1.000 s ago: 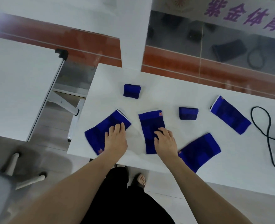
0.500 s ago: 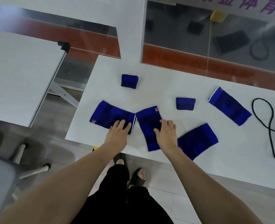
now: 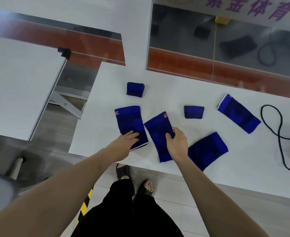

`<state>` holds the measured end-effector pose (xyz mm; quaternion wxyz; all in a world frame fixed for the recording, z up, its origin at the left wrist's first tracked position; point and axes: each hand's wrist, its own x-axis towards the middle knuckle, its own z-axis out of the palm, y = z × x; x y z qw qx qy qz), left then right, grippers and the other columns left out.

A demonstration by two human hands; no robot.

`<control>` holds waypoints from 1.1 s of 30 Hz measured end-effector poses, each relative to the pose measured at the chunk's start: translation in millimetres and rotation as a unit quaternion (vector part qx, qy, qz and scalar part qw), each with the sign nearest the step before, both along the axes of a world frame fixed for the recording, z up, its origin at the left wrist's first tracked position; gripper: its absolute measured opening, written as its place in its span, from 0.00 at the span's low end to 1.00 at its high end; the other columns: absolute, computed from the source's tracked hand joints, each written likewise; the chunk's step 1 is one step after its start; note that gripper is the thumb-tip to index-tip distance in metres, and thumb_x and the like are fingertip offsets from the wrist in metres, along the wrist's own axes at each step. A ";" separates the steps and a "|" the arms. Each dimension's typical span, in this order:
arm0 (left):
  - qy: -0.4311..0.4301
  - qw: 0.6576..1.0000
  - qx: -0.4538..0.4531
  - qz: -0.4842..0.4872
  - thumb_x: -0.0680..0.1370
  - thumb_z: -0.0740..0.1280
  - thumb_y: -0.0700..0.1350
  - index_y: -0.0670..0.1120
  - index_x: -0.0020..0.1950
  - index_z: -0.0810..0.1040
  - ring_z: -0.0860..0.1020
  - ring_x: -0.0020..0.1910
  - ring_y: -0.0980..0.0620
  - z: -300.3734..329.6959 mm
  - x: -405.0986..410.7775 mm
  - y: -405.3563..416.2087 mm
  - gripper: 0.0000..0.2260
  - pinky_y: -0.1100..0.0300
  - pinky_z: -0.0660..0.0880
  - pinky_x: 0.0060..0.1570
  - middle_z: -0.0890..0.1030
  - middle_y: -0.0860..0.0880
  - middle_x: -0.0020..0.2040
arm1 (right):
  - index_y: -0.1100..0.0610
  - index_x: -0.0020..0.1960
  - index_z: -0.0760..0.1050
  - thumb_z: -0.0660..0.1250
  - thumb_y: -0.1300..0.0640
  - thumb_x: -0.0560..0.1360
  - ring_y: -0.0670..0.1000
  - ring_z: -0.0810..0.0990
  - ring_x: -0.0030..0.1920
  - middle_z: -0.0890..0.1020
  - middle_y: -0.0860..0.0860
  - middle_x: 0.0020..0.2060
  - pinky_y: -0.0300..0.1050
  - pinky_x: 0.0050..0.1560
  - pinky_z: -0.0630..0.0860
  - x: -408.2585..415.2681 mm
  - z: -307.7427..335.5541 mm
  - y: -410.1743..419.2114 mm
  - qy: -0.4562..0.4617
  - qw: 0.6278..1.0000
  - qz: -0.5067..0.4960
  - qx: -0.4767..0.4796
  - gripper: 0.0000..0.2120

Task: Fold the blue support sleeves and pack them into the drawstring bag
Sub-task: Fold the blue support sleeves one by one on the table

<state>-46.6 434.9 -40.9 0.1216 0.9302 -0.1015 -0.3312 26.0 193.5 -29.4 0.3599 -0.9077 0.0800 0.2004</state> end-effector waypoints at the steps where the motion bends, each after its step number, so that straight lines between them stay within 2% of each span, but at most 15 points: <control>1: 0.012 1.000 -0.007 -0.021 0.82 0.61 0.35 0.50 0.81 0.61 0.48 0.82 0.50 2.9 2.6 3.7 0.28 0.47 0.58 0.79 0.54 0.53 0.83 | 0.53 0.66 0.75 0.62 0.52 0.83 0.51 0.80 0.55 0.81 0.48 0.57 0.51 0.53 0.81 -1.0 4.1 0.6 -0.004 1.000 -0.003 0.014 0.14; 3: 0.009 0.999 -0.034 -0.012 0.82 0.60 0.37 0.51 0.79 0.64 0.53 0.82 0.50 11.3 6.0 6.9 0.25 0.51 0.58 0.79 0.60 0.53 0.82 | 0.53 0.65 0.77 0.62 0.53 0.83 0.49 0.80 0.52 0.80 0.48 0.54 0.46 0.50 0.78 -2.3 14.7 4.3 -0.021 0.999 0.004 0.027 0.13; 5: -0.032 0.988 -0.099 0.118 0.84 0.59 0.38 0.50 0.76 0.70 0.66 0.76 0.49 24.7 10.0 0.1 0.21 0.56 0.65 0.74 0.69 0.51 0.76 | 0.52 0.64 0.78 0.62 0.53 0.83 0.46 0.79 0.49 0.80 0.48 0.52 0.44 0.50 0.76 -3.3 26.3 11.0 -0.046 0.998 0.016 0.041 0.12; 7: -0.067 0.938 -0.184 0.285 0.85 0.59 0.42 0.49 0.73 0.74 0.74 0.67 0.50 39.2 18.6 -15.7 0.17 0.59 0.72 0.66 0.76 0.51 0.69 | 0.52 0.66 0.78 0.63 0.53 0.83 0.46 0.79 0.49 0.80 0.47 0.52 0.41 0.51 0.75 -5.3 38.8 20.8 -0.065 0.996 0.025 0.058 0.13; 8: -0.050 0.898 -0.244 0.362 0.85 0.59 0.45 0.51 0.73 0.75 0.76 0.66 0.51 46.4 23.5 -24.9 0.16 0.58 0.74 0.65 0.78 0.52 0.67 | 0.53 0.67 0.78 0.64 0.54 0.83 0.46 0.79 0.49 0.80 0.47 0.52 0.39 0.51 0.75 -6.8 45.4 26.9 -0.077 0.995 0.030 0.063 0.14; 9: -0.011 0.841 -0.322 0.436 0.85 0.59 0.48 0.52 0.73 0.74 0.77 0.64 0.52 53.8 27.7 -34.4 0.16 0.54 0.75 0.65 0.79 0.53 0.65 | 0.53 0.68 0.78 0.64 0.54 0.83 0.45 0.79 0.48 0.80 0.47 0.52 0.36 0.51 0.75 -8.6 51.2 33.5 -0.089 0.993 0.037 0.069 0.14; 12: 0.102 0.610 -0.540 0.571 0.85 0.60 0.51 0.53 0.70 0.76 0.80 0.63 0.50 78.3 32.3 -56.4 0.15 0.43 0.79 0.61 0.82 0.50 0.63 | 0.50 0.67 0.78 0.63 0.58 0.84 0.42 0.80 0.50 0.80 0.45 0.53 0.28 0.48 0.75 -15.0 65.4 54.2 -0.077 0.987 0.060 0.129 0.13; 13: 0.113 0.564 -0.576 0.580 0.85 0.60 0.51 0.51 0.68 0.77 0.80 0.63 0.48 84.9 31.5 -59.3 0.13 0.41 0.79 0.61 0.82 0.47 0.62 | 0.49 0.67 0.79 0.63 0.58 0.84 0.43 0.81 0.51 0.81 0.45 0.54 0.28 0.50 0.76 -16.9 67.9 60.1 -0.063 0.984 0.068 0.154 0.14; 15: 0.111 0.521 -0.609 0.588 0.85 0.61 0.50 0.49 0.65 0.78 0.80 0.63 0.43 92.1 28.4 -60.6 0.12 0.40 0.78 0.62 0.82 0.43 0.61 | 0.48 0.65 0.80 0.62 0.59 0.84 0.43 0.81 0.55 0.81 0.44 0.56 0.34 0.56 0.78 -19.2 68.9 68.7 -0.042 0.978 0.084 0.184 0.14; 18: 0.105 0.493 -0.613 0.608 0.86 0.58 0.46 0.49 0.65 0.78 0.80 0.63 0.42 87.9 23.8 -48.4 0.13 0.40 0.77 0.63 0.82 0.43 0.62 | 0.48 0.65 0.80 0.61 0.61 0.84 0.42 0.80 0.59 0.81 0.43 0.59 0.39 0.62 0.77 -18.6 68.6 74.6 -0.031 0.978 0.099 0.182 0.15; 23: 0.132 0.446 -0.634 0.617 0.86 0.56 0.44 0.49 0.69 0.75 0.78 0.66 0.40 77.1 19.0 -22.9 0.14 0.39 0.76 0.64 0.82 0.43 0.64 | 0.48 0.64 0.79 0.64 0.61 0.82 0.45 0.77 0.59 0.77 0.45 0.60 0.44 0.62 0.77 -16.5 57.8 73.9 -0.061 0.989 0.069 0.120 0.14; 26: 0.155 0.427 -0.644 0.616 0.86 0.56 0.44 0.50 0.71 0.74 0.77 0.67 0.40 74.1 18.9 -10.6 0.15 0.37 0.75 0.65 0.81 0.44 0.65 | 0.44 0.68 0.74 0.65 0.56 0.82 0.48 0.78 0.61 0.78 0.44 0.63 0.48 0.58 0.82 -16.5 54.4 74.4 0.017 0.983 0.015 0.180 0.16; 29: 0.150 0.463 -0.632 0.604 0.86 0.56 0.42 0.52 0.71 0.74 0.77 0.67 0.40 69.2 21.1 1.0 0.15 0.36 0.74 0.66 0.81 0.45 0.65 | 0.41 0.68 0.73 0.65 0.60 0.82 0.51 0.82 0.57 0.81 0.45 0.61 0.53 0.54 0.85 -17.6 52.1 78.7 0.059 0.969 0.013 0.241 0.19; 31: 0.125 0.510 -0.621 0.582 0.85 0.55 0.38 0.53 0.71 0.74 0.77 0.67 0.40 65.5 24.5 10.3 0.18 0.36 0.74 0.66 0.81 0.46 0.65 | 0.38 0.67 0.74 0.65 0.62 0.81 0.50 0.81 0.58 0.79 0.42 0.63 0.53 0.56 0.83 -18.9 47.8 81.3 0.029 0.975 0.033 0.217 0.22; 33: 0.098 0.570 -0.598 0.554 0.85 0.55 0.37 0.56 0.71 0.72 0.77 0.67 0.42 63.4 28.8 19.5 0.20 0.36 0.76 0.63 0.80 0.48 0.66 | 0.38 0.69 0.74 0.65 0.63 0.80 0.46 0.78 0.61 0.76 0.41 0.65 0.47 0.60 0.81 -18.4 44.6 83.4 0.003 0.980 0.050 0.191 0.24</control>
